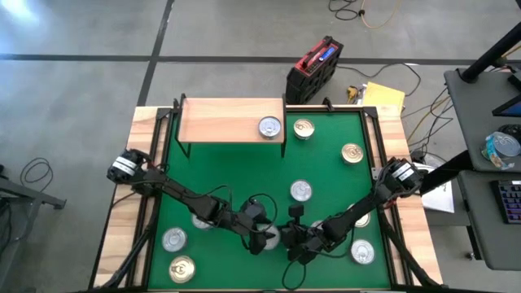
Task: Stack canned seafood by type on shelf
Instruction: Put the center light blue tuna can on the shelf
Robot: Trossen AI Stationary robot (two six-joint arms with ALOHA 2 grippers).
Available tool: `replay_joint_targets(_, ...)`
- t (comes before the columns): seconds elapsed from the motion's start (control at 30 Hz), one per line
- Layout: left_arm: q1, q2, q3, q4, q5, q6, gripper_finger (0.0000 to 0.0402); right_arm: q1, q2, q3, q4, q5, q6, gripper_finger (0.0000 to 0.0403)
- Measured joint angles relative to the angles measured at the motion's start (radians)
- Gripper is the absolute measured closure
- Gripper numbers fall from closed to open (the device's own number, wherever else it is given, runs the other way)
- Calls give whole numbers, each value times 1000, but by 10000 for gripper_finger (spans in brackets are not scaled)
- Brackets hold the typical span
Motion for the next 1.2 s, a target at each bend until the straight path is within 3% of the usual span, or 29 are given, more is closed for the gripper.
replay_joint_targets(0.4, -24, -58, 0, -242, 21, 53, 168, 15, -74, 0, -166, 4, 113, 394)
replay_joint_targets(0.63, -62, -119, -1, -360, 14, 4, 170, 43, -77, 0, -158, -105, 144, 394)
replay_joint_targets(0.83, -83, -95, -6, -342, 16, -77, 170, 95, -75, 0, -83, -122, 142, 394)
replay_joint_targets(1.2, -81, -60, -19, -252, -57, -82, 171, 83, -21, -9, 68, -123, 86, 394)
